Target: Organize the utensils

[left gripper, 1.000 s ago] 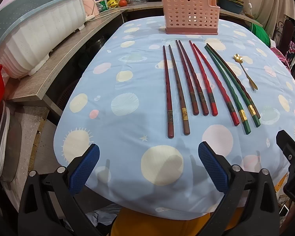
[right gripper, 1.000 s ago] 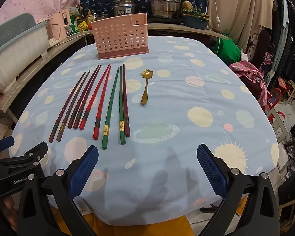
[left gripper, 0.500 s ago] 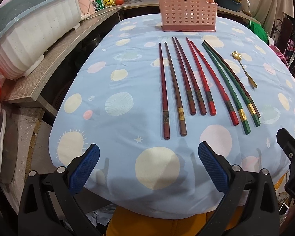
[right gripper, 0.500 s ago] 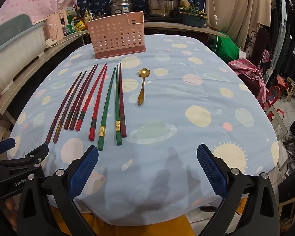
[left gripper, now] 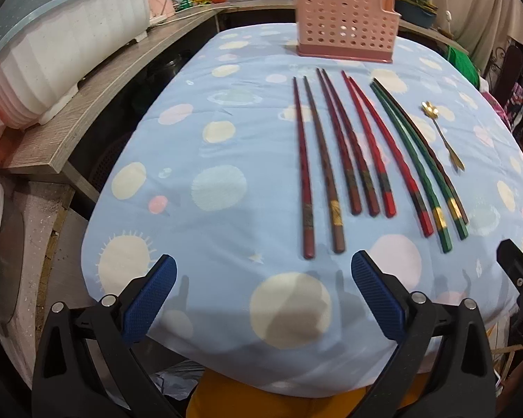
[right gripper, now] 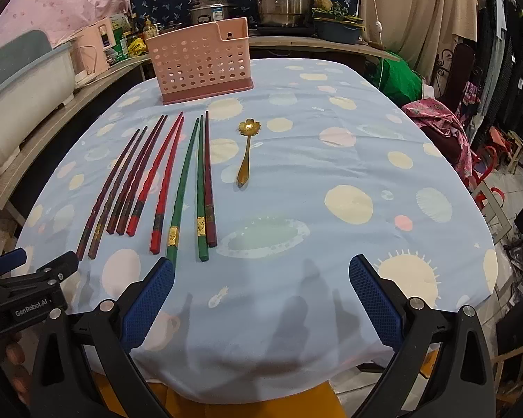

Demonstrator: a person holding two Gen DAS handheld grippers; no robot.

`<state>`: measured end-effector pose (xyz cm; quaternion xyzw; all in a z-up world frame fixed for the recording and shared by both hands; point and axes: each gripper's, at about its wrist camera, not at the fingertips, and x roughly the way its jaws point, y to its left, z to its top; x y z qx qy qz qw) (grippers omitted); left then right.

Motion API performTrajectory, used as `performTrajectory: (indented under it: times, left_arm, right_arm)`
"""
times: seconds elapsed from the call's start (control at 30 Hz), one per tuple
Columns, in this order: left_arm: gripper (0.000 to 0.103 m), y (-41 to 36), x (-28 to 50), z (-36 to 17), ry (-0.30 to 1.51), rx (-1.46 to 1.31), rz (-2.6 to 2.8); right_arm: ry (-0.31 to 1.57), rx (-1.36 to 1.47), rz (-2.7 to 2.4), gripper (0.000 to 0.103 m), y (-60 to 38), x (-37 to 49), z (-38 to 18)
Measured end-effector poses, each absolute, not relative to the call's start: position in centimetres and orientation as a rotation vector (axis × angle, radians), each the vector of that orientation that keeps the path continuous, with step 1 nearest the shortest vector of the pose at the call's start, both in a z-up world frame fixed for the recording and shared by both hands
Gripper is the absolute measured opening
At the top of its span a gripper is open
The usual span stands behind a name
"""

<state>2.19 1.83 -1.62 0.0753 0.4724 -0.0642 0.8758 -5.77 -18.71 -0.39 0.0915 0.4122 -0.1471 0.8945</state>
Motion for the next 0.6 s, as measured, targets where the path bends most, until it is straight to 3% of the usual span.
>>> performTrajectory:
  times: [0.3,0.6]
  left_arm:
    - [0.088,1.9,5.0,-2.4,1.015,0.137,-0.124]
    - [0.063,1.3,6.7,-3.5,1.069,0.132,-0.175]
  right_arm:
    - [0.851,0.212,-0.325,0.096,-20.2,-4.3,0.0]
    - [0.867,0.261,-0.325,0.094,-22.1,-1.5,-0.2]
